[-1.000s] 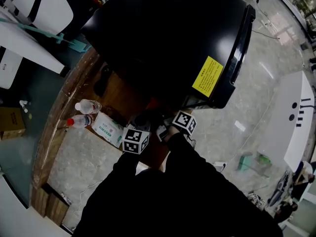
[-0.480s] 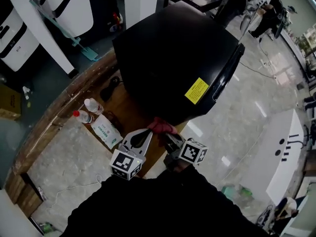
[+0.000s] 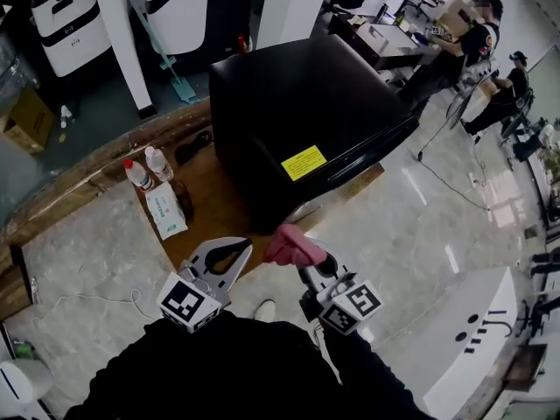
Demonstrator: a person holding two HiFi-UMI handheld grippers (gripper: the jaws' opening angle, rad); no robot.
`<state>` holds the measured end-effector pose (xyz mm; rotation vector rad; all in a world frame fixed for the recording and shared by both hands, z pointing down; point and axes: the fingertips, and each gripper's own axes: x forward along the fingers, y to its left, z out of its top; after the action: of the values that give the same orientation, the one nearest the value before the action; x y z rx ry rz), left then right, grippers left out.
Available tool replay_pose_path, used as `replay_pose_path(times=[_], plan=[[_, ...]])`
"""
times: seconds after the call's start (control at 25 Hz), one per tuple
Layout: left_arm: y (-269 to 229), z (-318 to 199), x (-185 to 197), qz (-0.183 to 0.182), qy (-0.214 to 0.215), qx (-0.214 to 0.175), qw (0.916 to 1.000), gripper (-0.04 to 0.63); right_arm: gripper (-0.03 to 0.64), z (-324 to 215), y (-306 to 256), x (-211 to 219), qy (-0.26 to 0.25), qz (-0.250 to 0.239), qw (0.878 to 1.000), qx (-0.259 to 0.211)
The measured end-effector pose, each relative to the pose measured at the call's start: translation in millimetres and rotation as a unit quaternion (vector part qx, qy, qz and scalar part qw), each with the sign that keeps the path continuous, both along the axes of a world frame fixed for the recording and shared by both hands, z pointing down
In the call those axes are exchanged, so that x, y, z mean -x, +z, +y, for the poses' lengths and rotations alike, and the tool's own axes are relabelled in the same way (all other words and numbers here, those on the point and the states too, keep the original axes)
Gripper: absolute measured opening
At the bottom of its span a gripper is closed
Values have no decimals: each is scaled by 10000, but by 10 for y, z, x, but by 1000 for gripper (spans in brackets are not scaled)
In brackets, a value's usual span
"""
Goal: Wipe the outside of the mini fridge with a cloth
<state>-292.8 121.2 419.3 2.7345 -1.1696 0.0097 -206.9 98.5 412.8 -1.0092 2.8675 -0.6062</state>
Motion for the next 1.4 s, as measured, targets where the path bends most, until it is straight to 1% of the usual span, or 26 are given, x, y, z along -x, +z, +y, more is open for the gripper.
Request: replay_pose_path(times=[0.08,0.16,0.24,0.4,0.52,0.64,0.88,1.2,1.4], plan=[[-41,139,-202,37,-72,-64,9999,5,46,101,-79,-175,-121,239,9990,-358],[-68,250,-373,112,-222,-97,9996,5,46,190,-145,-349,-188,356,9970,-664],[-92,366,-542,191,-353,-115,9991,5,46,301,-146,-535,-296,521,9948,-823],[-166,556,-875,200,-431,-171,9987,5,46,449,-241,-826,-419,558,9923,-1026],[-194,651,-1047,128,-431,-221,9987,5,46,527,-254,-991,-409,521,9920,-1077],[-166,751,-1152,138,-439,-213,9987,5,46,630,-280,-1073,-432,412,9921,-1104],[-244,869,-1321,62,-388,-258,9989,5,46,759,-317,-1229,-403,536,9905,-1202],[-224,1017,-1359,23,-366,-205,9991,5,46,974,-311,-1184,-628,594,9879,-1290],[-90,1076,-1355,19,-422,-110,9990,5,46,1073,-230,-1196,-719,598,9881,-1219]])
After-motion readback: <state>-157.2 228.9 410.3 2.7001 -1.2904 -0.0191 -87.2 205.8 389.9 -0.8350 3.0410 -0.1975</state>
